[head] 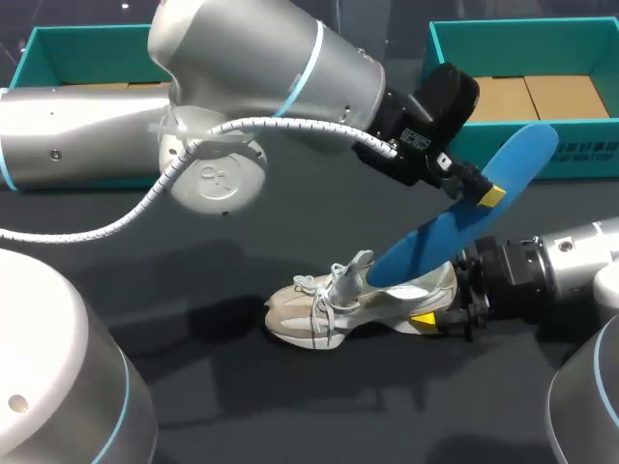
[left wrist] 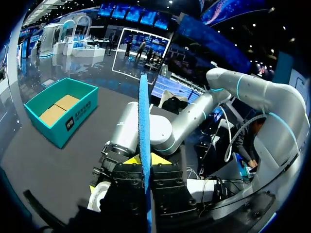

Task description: Take the shoe out of the shoebox, open the shoe tongue, remove and reinsert the insole, then place the shoe into the shoebox

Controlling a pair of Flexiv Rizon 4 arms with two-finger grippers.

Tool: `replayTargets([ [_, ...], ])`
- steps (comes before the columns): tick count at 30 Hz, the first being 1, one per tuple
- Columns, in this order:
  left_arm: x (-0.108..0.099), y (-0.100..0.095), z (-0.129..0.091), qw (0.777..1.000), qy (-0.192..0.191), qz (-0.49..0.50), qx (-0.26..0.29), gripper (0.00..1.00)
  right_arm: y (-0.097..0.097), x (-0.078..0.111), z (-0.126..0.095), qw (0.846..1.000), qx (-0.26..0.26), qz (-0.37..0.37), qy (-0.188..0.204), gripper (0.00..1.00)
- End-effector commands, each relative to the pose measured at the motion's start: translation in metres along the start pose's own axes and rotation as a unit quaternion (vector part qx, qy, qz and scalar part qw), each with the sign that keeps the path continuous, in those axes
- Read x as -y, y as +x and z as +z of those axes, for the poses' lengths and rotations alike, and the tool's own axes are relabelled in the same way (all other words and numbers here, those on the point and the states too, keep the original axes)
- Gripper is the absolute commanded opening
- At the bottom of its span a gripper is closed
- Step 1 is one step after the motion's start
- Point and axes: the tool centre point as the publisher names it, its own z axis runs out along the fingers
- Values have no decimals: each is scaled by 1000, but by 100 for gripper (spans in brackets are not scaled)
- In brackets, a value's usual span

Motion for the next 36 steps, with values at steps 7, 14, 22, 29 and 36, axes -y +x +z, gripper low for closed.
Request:
replayTargets([
  [7,-38,10,-55,989,128,4,-75,0,1,0,2,1000,1,0,1,0],
  [14,-42,9,-60,984,162,9,-78,0,1,0,2,1000,1,0,1,0],
  [22,-46,10,-60,981,168,13,-93,0,1,0,2,1000,1,0,1,0],
  [29,-54,2,-72,972,208,-5,-109,0,1,0,2,1000,1,0,1,0],
  [36,-52,8,-96,961,254,-19,-109,0,1,0,2,1000,1,0,1,0],
])
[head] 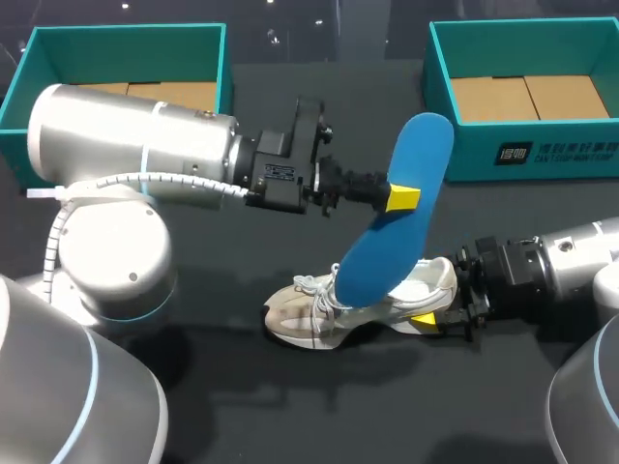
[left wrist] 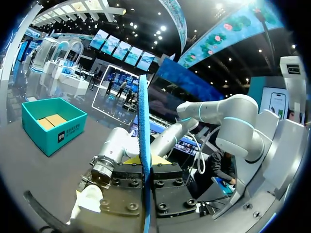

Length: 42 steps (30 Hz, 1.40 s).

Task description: Take the shoe out of the shoebox, open the shoe tongue, remove and reinsert the insole, then place the shoe into the shoebox

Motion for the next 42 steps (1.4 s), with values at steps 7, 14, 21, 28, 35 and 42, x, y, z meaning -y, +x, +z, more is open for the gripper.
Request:
replayTargets([
  [7,3,17,-32,996,93,-2,7,0,1,0,2,1000,1,0,1,0],
  [14,11,15,-41,995,101,-4,9,0,1,0,2,1000,1,0,1,0],
  [21,14,14,-46,995,98,-6,9,0,1,0,2,1000,1,0,1,0],
  [28,14,21,-57,992,124,-11,18,0,1,0,2,1000,1,0,1,0],
  [35,18,24,-66,990,140,-13,23,0,1,0,2,1000,1,0,1,0],
  [42,19,25,-68,990,141,-12,25,0,1,0,2,1000,1,0,1,0],
])
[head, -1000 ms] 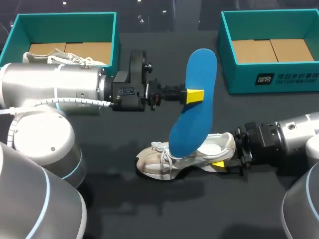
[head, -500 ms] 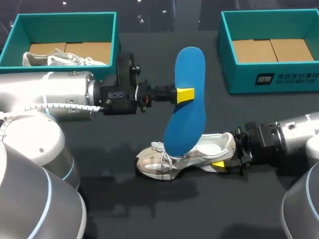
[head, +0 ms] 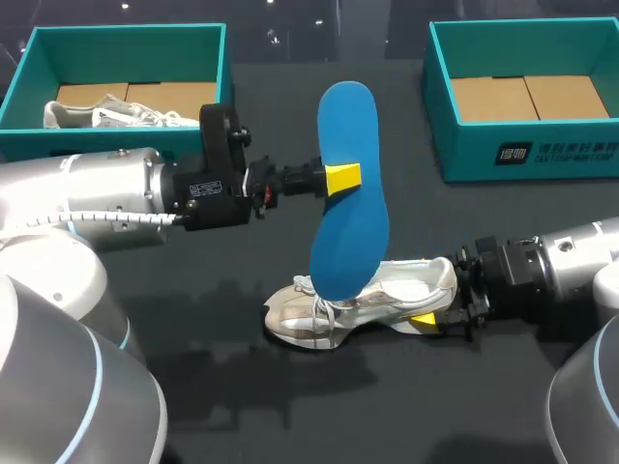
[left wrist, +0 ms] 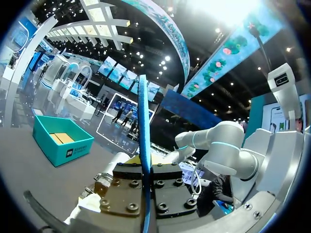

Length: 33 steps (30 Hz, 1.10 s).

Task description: Take the shoe out of the shoebox, open the shoe tongue, remove and reinsert the insole, then place the shoe into the shoebox

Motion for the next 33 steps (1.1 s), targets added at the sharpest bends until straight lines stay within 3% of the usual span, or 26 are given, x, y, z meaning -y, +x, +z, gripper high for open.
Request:
replayTargets([
  [1,-3,3,-5,1000,1,0,2,0,1,0,2,1000,1,0,1,0],
  [7,-3,3,-5,1000,1,0,2,0,-1,-3,0,1000,-1,-5,15,0],
  [8,-3,3,-5,1000,1,0,2,0,-1,-4,0,1000,-2,-7,19,9],
  [10,-3,3,-5,1000,1,0,2,0,-3,-5,-1,1000,-5,-14,27,48],
  [11,-3,3,-5,1000,1,0,2,0,-4,-5,-1,999,-6,-14,32,100],
  [26,-3,3,-5,1000,1,0,2,0,1,-18,-32,985,32,-25,169,100],
  [33,-3,3,-5,1000,1,0,2,0,5,-31,-44,970,9,-36,240,100],
])
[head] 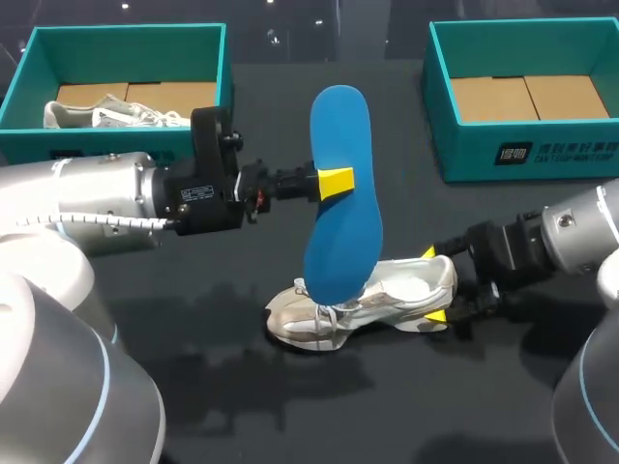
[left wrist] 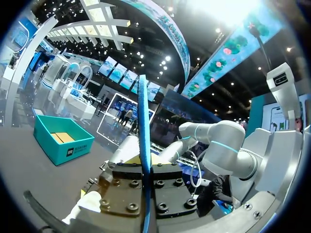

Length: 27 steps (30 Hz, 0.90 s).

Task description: Take the shoe out of the shoebox, open the shoe tongue, remove and reinsert the insole, then place the shoe into the shoebox

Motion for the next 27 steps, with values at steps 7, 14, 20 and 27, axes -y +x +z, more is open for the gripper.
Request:
replayTargets([
  [7,-1,-1,2,1000,2,0,0,0,-4,-21,-30,980,-43,28,193,100],
  [14,-1,-1,2,1000,2,0,0,0,-4,-21,-30,980,-43,28,193,100],
  [20,-1,-1,2,1000,2,0,0,0,-2,-20,-33,976,-45,38,209,100],
  [27,-1,-1,2,1000,2,0,0,0,-5,-22,-58,951,-56,92,290,100],
])
